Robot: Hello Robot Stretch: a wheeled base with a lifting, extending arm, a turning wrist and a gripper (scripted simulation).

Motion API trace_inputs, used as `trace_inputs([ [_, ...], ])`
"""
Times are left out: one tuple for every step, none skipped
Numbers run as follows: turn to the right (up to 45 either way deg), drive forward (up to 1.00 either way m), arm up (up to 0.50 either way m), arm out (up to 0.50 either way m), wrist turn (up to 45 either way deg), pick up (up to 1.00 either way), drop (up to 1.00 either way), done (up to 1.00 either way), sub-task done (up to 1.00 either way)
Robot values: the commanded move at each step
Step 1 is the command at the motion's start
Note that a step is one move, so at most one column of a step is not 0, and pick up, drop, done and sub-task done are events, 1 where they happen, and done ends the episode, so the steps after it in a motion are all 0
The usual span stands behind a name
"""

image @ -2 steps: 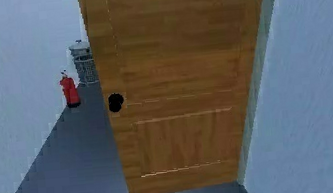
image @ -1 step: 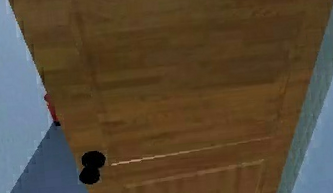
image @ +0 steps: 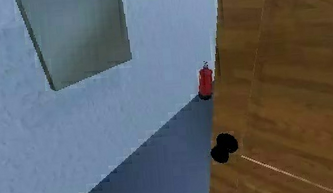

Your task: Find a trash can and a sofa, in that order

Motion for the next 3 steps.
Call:
trace_inputs([
  [-15.0, 0.00, 0.00, 0.00, 0.0, 0.00, 0.00, 0.00, 0.00],
  [0.0, 0.55, 0.00, 0.00, 0.0, 0.00, 0.00, 0.00, 0.00],
  [45.0, 0.00, 0.00, 0.00, 0.0, 0.00, 0.00, 0.00, 0.00],
])
